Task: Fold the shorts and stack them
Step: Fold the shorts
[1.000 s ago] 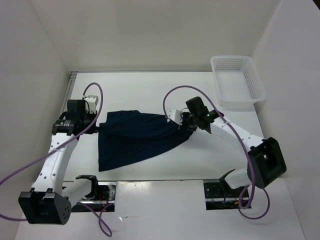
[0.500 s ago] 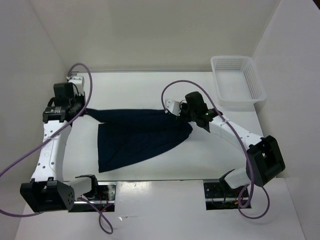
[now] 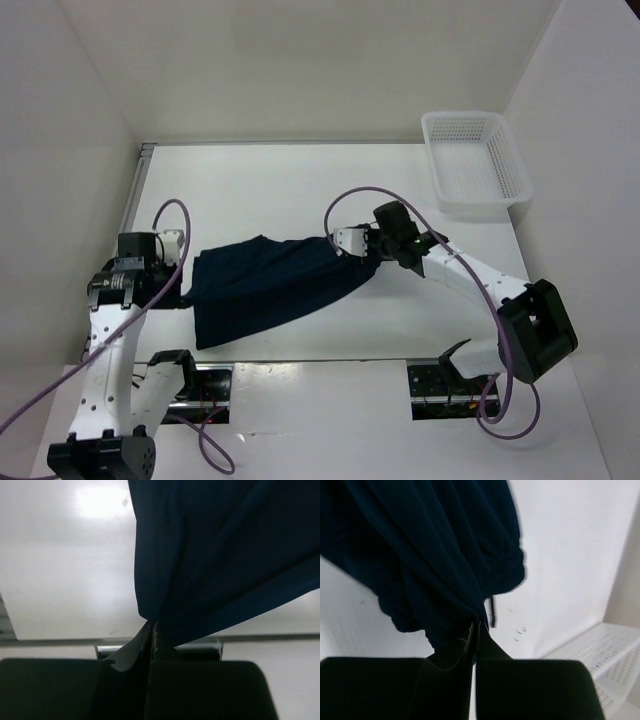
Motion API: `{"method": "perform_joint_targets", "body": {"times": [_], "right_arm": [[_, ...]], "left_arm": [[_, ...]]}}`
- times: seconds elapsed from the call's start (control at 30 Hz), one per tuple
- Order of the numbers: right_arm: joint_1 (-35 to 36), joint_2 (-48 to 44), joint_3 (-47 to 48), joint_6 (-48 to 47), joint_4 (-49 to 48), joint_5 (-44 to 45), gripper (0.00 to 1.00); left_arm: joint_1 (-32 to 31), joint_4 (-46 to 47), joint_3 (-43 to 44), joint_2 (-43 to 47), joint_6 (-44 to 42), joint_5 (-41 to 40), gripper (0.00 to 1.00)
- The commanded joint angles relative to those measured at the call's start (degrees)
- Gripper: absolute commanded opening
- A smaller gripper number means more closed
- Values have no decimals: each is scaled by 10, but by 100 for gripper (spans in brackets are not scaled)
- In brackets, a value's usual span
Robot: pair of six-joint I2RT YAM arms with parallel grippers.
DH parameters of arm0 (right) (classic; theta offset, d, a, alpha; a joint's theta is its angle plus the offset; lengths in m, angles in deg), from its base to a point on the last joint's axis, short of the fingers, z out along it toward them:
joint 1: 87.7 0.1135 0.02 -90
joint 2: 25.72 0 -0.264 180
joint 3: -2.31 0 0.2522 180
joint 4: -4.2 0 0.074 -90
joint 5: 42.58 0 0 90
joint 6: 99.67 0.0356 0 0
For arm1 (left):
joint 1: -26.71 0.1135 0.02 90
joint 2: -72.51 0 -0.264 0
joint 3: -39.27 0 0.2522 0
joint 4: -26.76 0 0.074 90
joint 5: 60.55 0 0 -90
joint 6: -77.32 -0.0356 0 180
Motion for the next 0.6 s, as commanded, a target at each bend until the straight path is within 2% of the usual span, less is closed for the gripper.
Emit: {"method": "perform_joint_targets", "body": {"times": [0.0,0.13,0.27,0.3,0.37,0.4,0.43,0.47,0.5,0.53,0.57], "right_arm": [[5,-17,-33,-66,41,2,0],[26,-17,-67,-120,35,13,0],[26,-17,-74,-120,30,18,0],[26,-17,-74,-120,37,18,6],[26,-17,-68,-125,55,13,20],[26,-17,-68,-125,63,-1,33],[26,-17,-53,-125,86,-10,36],[26,-24,-45,-113,99,-32,40],[26,-24,-37,-103,111,-44,55],[26,-32,-17,-89,133,-59,60],[26,-38,-7,-73,143,-75,60]], "left_arm": [[1,-79,-17,62,-3,-2,0],[1,-97,-22,75,-3,23,1],[1,-103,-22,57,-3,23,13],[1,-103,-22,57,-3,23,17],[1,-103,-22,51,-3,23,37],[1,-103,-22,51,-3,23,48],[1,-103,-22,51,-3,28,59],[1,-108,-22,56,-3,29,63],[1,-108,-22,64,-3,29,67],[1,-108,-22,70,-3,29,69],[1,-94,-27,70,-3,35,70]]}}
